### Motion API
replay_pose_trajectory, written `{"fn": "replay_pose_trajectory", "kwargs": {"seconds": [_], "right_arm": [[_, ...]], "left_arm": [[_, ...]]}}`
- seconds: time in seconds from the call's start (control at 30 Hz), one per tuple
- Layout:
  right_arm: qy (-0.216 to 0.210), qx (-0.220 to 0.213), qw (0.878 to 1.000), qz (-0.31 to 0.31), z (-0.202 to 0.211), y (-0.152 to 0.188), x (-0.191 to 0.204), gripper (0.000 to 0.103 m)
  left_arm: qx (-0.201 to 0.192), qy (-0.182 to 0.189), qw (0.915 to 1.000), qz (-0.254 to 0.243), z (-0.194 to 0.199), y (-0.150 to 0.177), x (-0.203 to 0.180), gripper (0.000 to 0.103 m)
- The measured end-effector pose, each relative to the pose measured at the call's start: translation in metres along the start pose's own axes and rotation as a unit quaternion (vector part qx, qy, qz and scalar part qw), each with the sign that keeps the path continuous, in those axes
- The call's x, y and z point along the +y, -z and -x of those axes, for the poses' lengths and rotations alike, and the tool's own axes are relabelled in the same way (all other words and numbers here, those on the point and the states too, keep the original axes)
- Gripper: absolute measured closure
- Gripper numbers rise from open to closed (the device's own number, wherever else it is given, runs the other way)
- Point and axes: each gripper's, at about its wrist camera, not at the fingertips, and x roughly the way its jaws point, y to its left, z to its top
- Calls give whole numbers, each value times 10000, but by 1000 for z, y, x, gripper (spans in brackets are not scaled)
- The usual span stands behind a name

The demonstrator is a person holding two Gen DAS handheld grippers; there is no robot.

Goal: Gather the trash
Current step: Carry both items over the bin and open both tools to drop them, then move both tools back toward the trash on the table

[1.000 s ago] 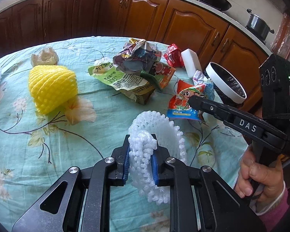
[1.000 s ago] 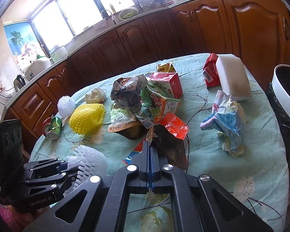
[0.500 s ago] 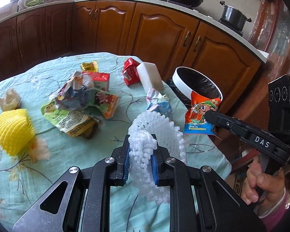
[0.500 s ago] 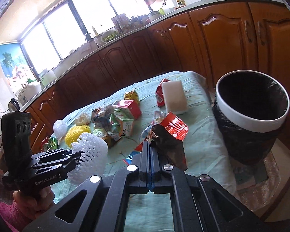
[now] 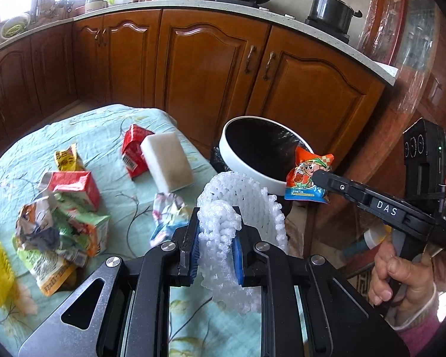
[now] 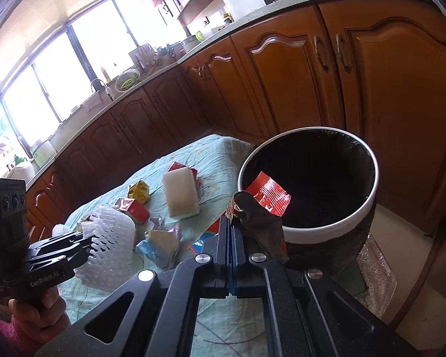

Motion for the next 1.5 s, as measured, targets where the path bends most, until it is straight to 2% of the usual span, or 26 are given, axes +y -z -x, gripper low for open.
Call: {"fn": "replay_pose_trajectory", "kwargs": {"seconds": [0.27,0.5,0.87,0.9,0.93,1.0,1.03,1.1,1.13,1.2,1.27,1.4,1.5], "right_arm": [[200,94,9994,-254,-16,-31,-47,102],[240,343,9984,-370,-41,-56,-77,102],[342,716,9954,-536,-61,-61,-106,102],[322,755,9952,-539,-62,-61,-107,96],[321,793,9948,-555,-65,-63,-107,96],[322,843,9940,-622,-68,-64,-109,95],[319,852,9939,-629,-69,-66,-109,94],[367,807,9941,-617,-65,-65,-109,81],[398,771,9944,-601,-65,-67,-108,77],[430,679,9950,-587,-59,-65,-106,66],[456,582,9954,-604,-52,-61,-104,60],[503,300,9960,-679,-36,-46,-96,34],[484,113,9964,-692,-30,-37,-85,26]], "left_arm": [[122,60,9995,-299,-48,-52,-34,87],[425,35,9982,-428,-100,-89,-52,86],[983,-119,9940,-462,-173,-106,-66,86],[1025,-123,9936,-458,-175,-106,-66,86],[1060,-139,9932,-455,-177,-105,-68,85],[1103,-139,9927,-459,-179,-105,-70,71],[1072,-126,9930,-473,-176,-104,-70,68],[1035,-154,9932,-505,-171,-101,-68,54],[1010,-154,9936,-491,-168,-101,-68,51],[958,-125,9944,-434,-164,-100,-65,49],[902,-96,9953,-339,-155,-100,-60,48],[633,-25,9979,-140,-126,-91,-49,46],[356,-72,9993,-62,-100,-76,-40,43]]}}
